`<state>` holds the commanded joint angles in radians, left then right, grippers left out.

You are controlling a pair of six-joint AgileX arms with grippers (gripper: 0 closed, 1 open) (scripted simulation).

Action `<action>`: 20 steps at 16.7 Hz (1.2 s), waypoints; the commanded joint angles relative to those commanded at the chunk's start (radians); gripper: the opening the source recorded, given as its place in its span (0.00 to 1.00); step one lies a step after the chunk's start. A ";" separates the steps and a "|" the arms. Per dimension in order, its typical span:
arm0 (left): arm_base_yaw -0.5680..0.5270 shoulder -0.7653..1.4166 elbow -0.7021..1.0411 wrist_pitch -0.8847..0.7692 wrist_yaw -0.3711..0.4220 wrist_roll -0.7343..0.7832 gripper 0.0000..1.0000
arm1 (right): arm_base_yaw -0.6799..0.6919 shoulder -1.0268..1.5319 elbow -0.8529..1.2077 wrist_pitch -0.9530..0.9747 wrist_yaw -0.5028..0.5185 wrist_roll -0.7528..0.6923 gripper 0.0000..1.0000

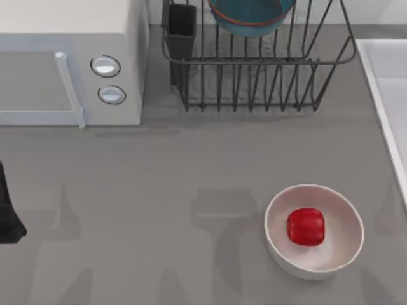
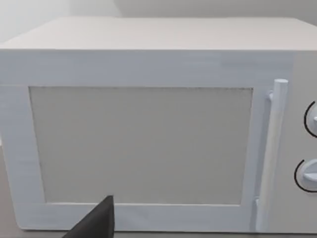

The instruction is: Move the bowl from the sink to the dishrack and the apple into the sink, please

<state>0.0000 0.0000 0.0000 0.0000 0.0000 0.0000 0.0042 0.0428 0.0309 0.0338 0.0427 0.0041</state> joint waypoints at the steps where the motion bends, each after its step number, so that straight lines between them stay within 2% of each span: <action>1: 0.000 0.000 0.000 0.000 0.000 0.000 1.00 | -0.004 -0.024 -0.018 -0.018 -0.023 -0.002 1.00; 20: 0.000 0.000 0.000 0.000 0.000 0.000 1.00 | -0.004 -0.043 -0.031 -0.034 -0.043 -0.004 1.00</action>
<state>0.0000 0.0000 0.0000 0.0000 0.0000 0.0000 0.0000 0.0000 0.0000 0.0000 0.0000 0.0000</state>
